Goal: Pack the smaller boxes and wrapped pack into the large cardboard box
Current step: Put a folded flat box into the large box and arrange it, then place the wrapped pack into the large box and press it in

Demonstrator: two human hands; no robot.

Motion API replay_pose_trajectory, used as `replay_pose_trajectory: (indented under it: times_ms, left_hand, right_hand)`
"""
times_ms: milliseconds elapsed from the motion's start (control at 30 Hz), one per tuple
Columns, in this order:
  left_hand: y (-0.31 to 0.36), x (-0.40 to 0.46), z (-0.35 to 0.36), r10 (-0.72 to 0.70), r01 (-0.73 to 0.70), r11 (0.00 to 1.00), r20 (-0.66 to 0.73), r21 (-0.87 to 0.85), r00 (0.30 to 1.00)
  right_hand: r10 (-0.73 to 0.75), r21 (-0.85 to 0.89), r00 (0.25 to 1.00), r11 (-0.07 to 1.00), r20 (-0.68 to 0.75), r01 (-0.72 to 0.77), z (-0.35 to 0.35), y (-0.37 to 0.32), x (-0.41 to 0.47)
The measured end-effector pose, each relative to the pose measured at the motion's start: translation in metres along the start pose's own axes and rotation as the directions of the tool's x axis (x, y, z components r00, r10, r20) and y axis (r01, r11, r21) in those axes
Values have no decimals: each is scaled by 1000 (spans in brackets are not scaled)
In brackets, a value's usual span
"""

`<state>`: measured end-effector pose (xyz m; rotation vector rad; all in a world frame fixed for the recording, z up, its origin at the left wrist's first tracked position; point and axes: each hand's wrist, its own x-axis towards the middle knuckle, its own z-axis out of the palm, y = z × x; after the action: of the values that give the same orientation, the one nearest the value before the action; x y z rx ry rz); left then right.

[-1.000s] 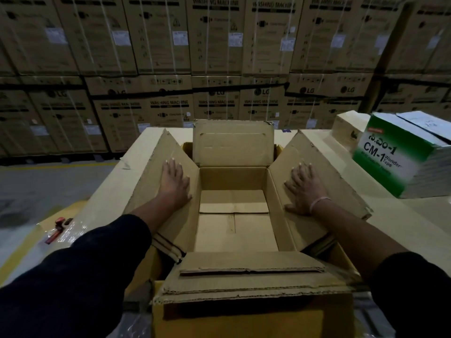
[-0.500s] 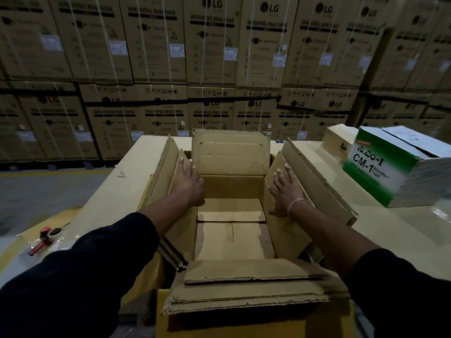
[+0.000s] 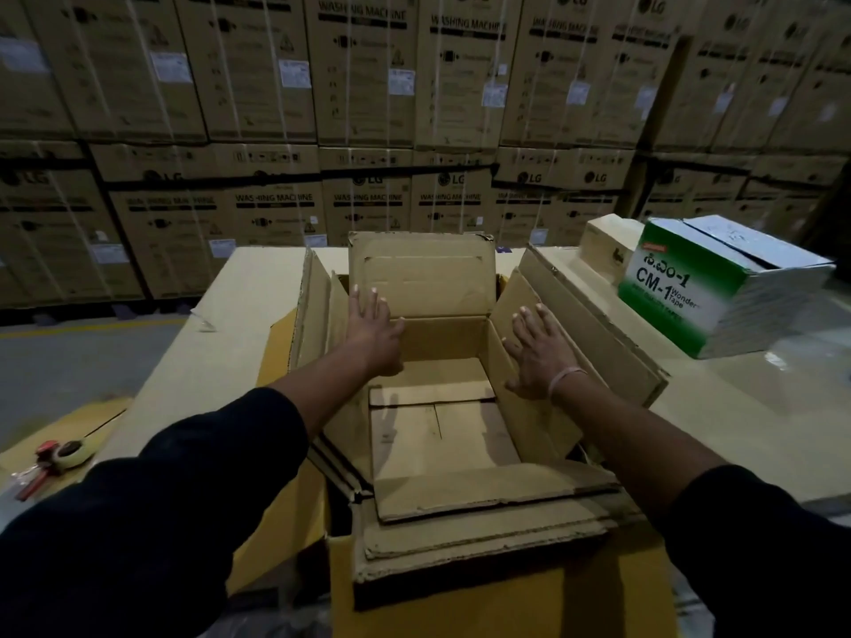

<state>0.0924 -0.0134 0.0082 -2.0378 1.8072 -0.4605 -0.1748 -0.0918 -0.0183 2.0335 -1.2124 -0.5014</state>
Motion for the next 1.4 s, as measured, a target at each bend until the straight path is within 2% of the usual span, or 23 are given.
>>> replay_pose_trajectory:
  times_ms: [167, 333, 533, 733, 900, 1000, 1200, 1400]
  left_hand:
    - [8, -17, 0, 24, -30, 993, -57, -116, 998]
    - [19, -35, -10, -9, -3, 926, -31, -377, 999]
    - [53, -65, -45, -87, 7, 835, -120, -550, 989]
    - [116, -84, -104, -154, -51, 748, -248, -662, 956]
    - [183, -83, -156, -109, -202, 691, -377, -694, 920]
    - [232, -73, -188, -77, -268, 682, -432, -680, 899]
    - [327, -45, -238, 54, -382, 684, -480, -621, 876]
    - [418, -12, -271, 151, -474, 634, -503, -611, 851]
  right_hand:
    - [41, 132, 999, 990, -8, -39, -17, 10, -11]
    - [79, 279, 996, 958, -32, -67, -31, 34, -24]
    - [125, 574, 987, 818, -103, -43, -31, 94, -62]
    - [188, 737, 971, 676, -148, -19, 9, 166, -125]
    - [272, 830, 953, 556, -132, -44, 66, 217, -178]
    - [314, 844, 944, 530, -99, -88, 105, 247, -208]
    - [392, 876, 920, 437, 19, -205, 181, 303, -261]
    - [457, 869, 879, 370, 139, -330, 256, 336, -290]
